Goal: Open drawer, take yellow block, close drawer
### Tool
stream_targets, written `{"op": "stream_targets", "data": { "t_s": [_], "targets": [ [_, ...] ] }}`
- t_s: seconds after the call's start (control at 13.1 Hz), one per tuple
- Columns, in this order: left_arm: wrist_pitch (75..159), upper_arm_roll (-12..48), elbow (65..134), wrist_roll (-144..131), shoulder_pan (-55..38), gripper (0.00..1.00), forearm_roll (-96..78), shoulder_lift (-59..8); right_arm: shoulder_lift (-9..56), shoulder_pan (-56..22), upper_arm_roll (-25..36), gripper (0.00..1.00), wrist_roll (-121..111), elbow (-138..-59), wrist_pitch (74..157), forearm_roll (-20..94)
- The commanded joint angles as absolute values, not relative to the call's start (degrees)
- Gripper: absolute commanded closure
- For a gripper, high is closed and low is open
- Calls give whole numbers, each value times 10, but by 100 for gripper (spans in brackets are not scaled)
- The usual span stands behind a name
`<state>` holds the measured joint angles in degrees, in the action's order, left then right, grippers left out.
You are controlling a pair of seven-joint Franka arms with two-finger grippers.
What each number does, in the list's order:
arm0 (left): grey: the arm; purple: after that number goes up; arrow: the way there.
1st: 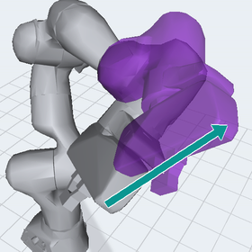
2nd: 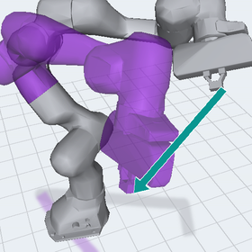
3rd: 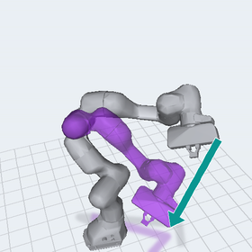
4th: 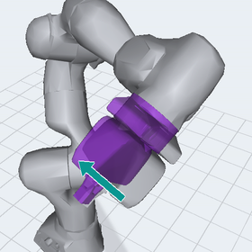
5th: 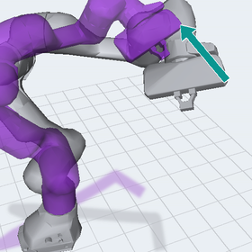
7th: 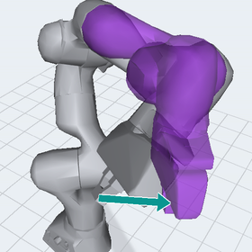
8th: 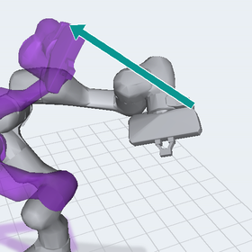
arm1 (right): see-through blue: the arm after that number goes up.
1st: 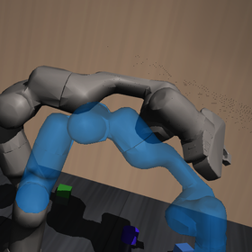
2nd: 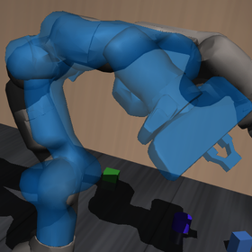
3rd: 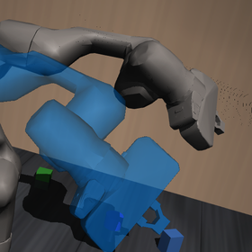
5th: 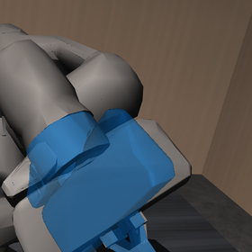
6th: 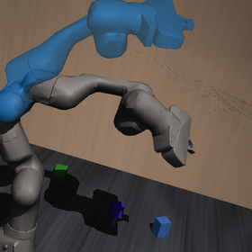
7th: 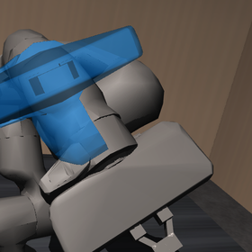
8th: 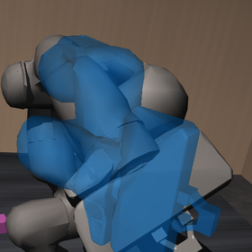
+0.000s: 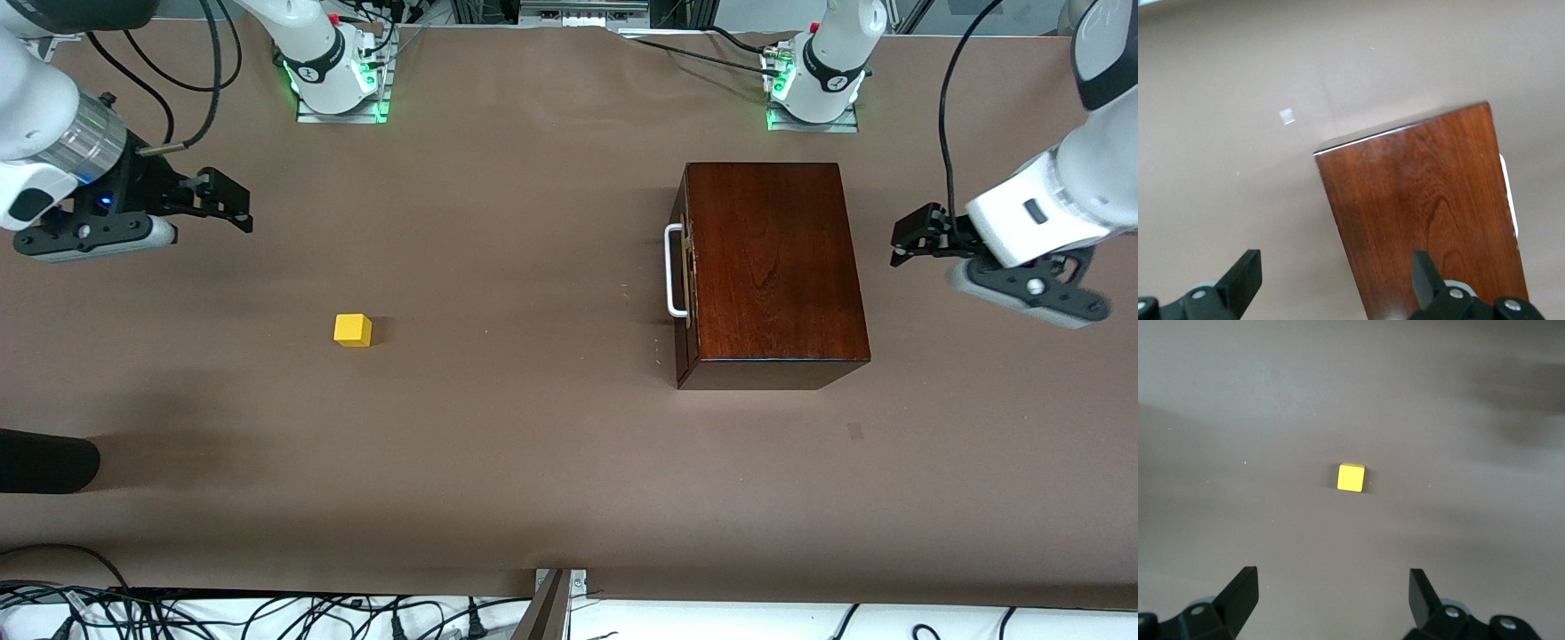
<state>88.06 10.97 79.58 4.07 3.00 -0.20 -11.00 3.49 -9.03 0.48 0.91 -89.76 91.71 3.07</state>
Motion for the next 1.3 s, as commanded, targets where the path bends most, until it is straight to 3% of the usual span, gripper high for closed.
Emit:
{"op": "stream_targets", "data": {
  "t_s": [0.0, 0.76, 1.22],
  "targets": [
    [933, 52, 918, -9, 1, 0, -20, -22, 17, -88, 10, 0, -4, -914, 904, 23],
    [930, 32, 943, -45, -8, 0, -16, -5, 13, -87, 10, 0, -4, -922, 925, 6],
    [930, 32, 940, -44, -8, 0, -16, -7, 16, -90, 9, 0, -6, -906, 896, -6]
  ]
}}
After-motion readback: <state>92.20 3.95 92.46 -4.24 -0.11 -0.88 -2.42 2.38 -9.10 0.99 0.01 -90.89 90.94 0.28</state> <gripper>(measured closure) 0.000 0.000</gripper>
